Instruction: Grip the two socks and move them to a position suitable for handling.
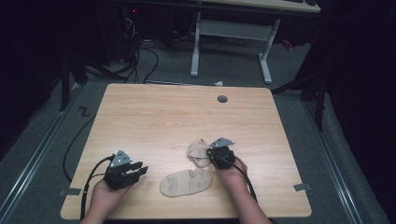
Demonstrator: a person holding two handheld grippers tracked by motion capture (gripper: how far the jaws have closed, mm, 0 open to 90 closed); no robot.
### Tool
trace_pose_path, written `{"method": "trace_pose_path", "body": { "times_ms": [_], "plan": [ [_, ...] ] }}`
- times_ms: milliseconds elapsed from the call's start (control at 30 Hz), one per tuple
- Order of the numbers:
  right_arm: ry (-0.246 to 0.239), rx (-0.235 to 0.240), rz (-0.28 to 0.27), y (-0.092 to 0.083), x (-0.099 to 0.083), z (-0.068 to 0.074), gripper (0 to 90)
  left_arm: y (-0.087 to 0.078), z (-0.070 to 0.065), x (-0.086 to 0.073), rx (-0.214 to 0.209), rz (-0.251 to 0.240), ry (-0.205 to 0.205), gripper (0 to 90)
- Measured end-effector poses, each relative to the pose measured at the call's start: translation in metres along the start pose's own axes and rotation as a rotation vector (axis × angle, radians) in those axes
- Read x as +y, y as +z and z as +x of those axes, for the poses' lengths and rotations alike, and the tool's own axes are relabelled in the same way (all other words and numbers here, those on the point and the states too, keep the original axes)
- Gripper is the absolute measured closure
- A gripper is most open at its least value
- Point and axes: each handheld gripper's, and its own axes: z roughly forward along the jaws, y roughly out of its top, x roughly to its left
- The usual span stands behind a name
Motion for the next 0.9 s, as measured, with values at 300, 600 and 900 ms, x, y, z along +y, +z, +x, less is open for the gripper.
{"method": "trace_pose_path", "body": {
  "times_ms": [300,600,900],
  "plan": [
    [0.033,0.013,-0.083,-0.038,-0.009,0.004,69.7,0.001,-0.003,0.001,-0.003,0.001,0.001,67.0],
    [-0.057,0.04,0.018,0.01,0.026,0.033,57.5,0.003,-0.003,0.0,-0.003,0.008,0.003,67.1],
    [0.01,0.021,-0.102,-0.015,0.023,0.016,84.1,0.001,-0.001,0.0,-0.005,0.002,0.002,67.1]
  ]
}}
